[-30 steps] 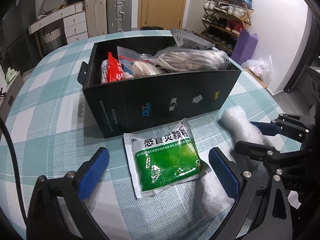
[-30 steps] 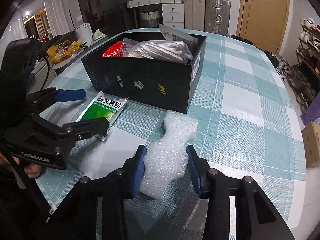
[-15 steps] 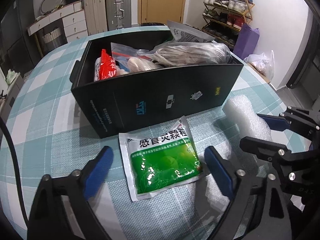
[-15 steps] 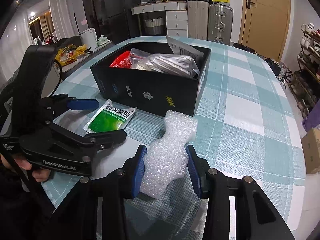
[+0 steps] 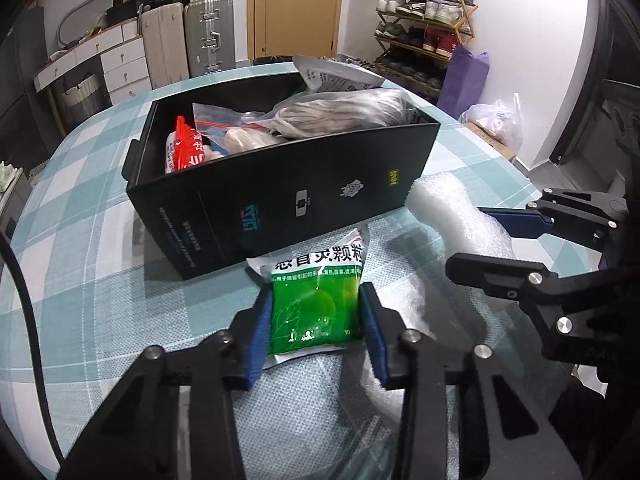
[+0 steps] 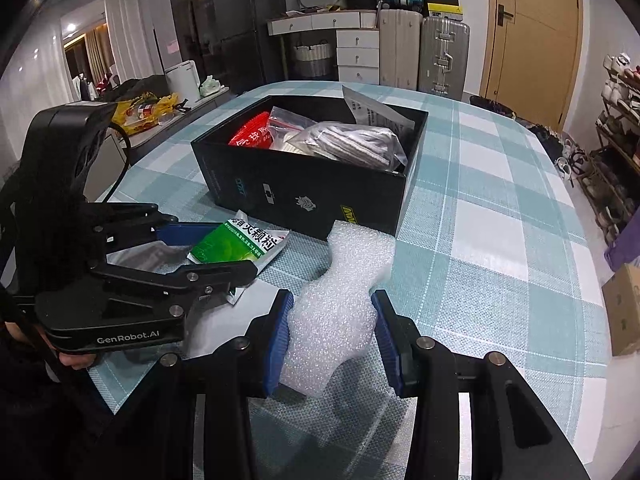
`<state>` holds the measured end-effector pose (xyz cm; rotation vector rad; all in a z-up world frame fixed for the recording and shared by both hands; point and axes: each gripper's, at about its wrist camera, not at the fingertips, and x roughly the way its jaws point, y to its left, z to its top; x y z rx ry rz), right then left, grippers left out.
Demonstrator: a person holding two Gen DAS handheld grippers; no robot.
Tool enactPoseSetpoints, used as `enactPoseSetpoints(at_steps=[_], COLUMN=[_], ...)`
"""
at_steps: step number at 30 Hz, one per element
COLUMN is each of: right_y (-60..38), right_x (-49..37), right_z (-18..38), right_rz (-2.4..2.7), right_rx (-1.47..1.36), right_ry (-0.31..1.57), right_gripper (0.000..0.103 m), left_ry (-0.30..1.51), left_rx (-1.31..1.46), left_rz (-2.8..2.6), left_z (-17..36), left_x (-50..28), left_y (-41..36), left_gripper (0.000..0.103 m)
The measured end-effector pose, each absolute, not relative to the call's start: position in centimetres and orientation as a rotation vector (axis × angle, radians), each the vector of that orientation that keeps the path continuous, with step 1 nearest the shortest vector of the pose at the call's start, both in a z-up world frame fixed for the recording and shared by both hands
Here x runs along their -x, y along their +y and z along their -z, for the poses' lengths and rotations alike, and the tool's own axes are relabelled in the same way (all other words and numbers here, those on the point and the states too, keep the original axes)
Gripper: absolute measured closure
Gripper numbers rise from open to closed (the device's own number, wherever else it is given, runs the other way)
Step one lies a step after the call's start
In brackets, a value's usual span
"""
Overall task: Organize soft objects
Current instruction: 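Lift the foam with the right tool while the left tool grasps the green sachet, then carry the foam and green sachet over the black box with both tools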
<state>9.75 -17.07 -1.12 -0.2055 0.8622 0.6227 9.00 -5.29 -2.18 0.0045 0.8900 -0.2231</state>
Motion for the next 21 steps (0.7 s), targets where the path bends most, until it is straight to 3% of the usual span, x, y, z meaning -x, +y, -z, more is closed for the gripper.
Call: enactPoseSetpoints(at_steps=[21], right_y=[-16.2], right_x=[-8.0], right_z=[-1.8], right_rz=[-0.704], right_rx=[0.176], right_ry=[0.735], right_gripper=[0.062], left_ry=[0.77], left_rx=[0.059], left_rz=[0.211], left_z=[-1.6], left_x=[-6.1], left_y=[-2.1], left_gripper=[0.068])
